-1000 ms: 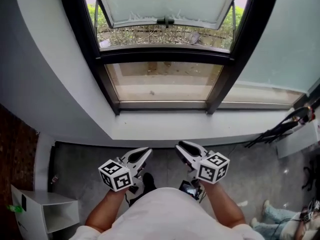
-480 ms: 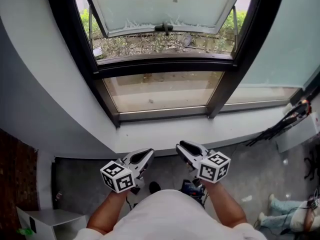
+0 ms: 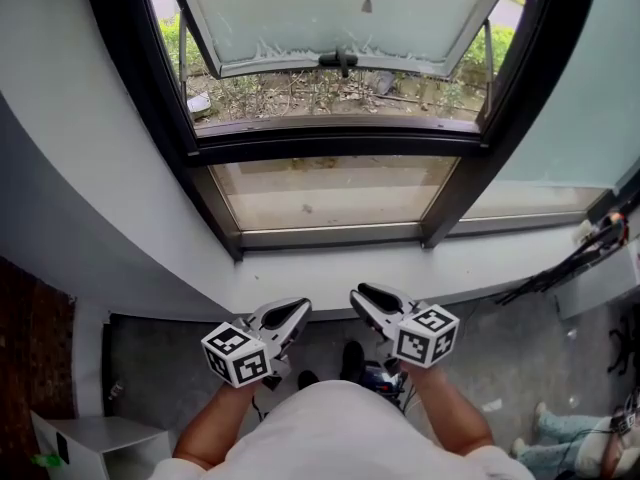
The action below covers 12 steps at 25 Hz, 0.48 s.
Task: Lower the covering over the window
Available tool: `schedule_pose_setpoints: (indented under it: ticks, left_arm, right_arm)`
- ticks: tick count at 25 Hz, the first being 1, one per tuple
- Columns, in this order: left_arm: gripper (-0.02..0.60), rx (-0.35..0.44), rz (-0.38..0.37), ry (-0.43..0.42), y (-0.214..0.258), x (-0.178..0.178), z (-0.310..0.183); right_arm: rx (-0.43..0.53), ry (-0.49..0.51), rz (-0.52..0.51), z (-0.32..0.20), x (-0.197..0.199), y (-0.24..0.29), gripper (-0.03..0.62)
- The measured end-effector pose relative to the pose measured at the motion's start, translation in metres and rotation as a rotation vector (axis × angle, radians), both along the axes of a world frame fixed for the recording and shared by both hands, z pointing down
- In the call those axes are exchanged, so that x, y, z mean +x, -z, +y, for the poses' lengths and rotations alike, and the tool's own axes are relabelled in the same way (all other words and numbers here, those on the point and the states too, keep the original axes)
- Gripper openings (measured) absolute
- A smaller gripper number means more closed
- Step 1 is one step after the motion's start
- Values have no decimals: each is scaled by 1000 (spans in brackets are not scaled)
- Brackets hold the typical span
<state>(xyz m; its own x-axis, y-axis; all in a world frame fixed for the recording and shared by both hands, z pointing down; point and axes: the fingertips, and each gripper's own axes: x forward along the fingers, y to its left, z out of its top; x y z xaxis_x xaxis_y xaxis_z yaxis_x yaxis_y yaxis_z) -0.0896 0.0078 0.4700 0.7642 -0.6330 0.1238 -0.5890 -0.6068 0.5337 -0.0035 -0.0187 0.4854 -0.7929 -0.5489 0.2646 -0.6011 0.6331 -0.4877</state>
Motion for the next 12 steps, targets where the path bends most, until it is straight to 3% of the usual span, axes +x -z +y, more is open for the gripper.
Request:
schedule_pose_setpoints:
  ticks: [12]
  left_arm:
    - [15,21,16,115,8,27,-72]
  right_arm:
    - [5,115,16,-76,26,1,104]
